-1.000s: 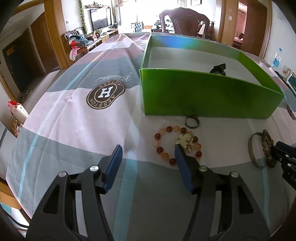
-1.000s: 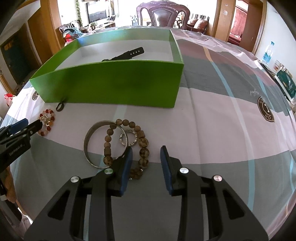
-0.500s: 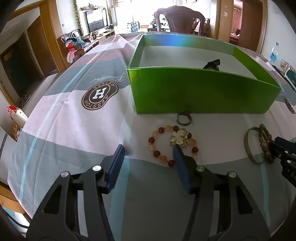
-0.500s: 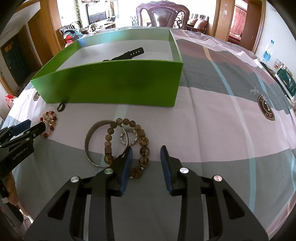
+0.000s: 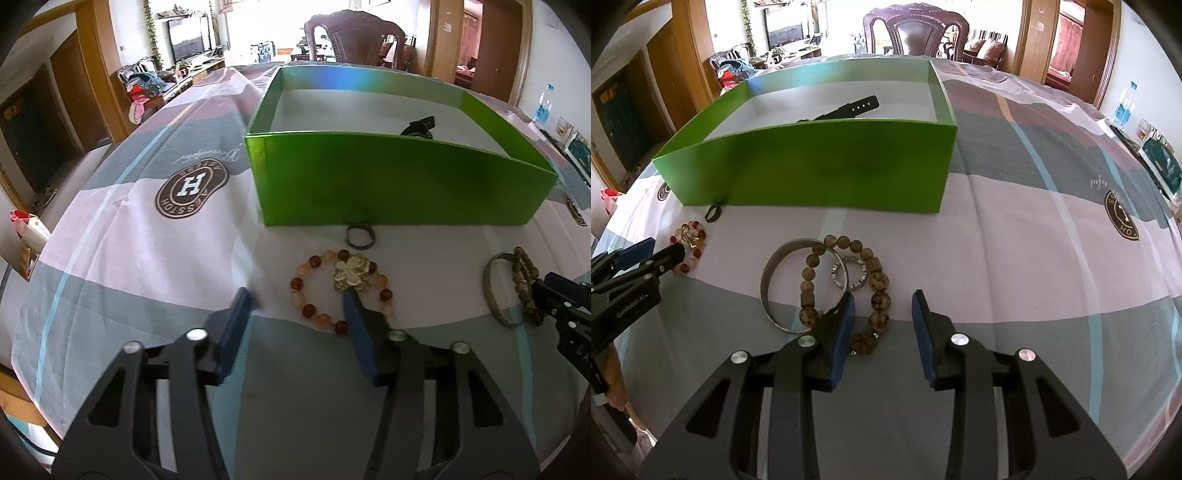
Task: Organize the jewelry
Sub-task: 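Grasp the red bead bracelet with the left tool while the right tool grasps the wooden bead bracelet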
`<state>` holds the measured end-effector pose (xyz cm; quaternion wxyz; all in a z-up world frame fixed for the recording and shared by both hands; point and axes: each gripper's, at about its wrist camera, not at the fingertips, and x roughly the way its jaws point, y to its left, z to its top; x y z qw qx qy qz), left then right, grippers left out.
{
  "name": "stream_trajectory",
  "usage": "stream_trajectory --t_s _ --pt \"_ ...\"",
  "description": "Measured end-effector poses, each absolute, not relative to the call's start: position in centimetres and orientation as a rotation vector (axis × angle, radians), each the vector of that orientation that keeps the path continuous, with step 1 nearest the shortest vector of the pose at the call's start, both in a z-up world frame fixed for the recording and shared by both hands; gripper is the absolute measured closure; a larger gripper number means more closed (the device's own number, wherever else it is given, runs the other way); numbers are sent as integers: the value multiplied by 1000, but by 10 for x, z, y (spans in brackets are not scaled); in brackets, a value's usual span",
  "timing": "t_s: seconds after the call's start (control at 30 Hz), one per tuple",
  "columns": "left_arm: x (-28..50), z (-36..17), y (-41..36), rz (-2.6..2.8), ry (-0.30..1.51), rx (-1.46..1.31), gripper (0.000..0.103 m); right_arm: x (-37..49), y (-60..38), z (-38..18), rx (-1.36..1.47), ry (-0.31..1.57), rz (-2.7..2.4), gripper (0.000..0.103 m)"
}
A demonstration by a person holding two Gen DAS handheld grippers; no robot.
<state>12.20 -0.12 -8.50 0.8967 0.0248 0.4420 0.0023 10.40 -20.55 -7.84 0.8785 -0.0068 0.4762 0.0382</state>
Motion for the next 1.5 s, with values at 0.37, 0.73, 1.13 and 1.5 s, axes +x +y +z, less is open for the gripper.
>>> stream_trajectory --t_s 0.37,0.73,1.13,1.5 --pt "121 -85 -5 0 906 64 94 100 -203 -77 -6 988 116 91" --pt "119 -64 8 -75 890 10 94 102 -205 -53 -5 930 96 92" --pt "112 -11 21 -153 787 -14 95 103 -202 -10 -22 812 92 92" --pt "112 19 38 -168 745 -57 95 99 -189 11 -32 747 138 92"
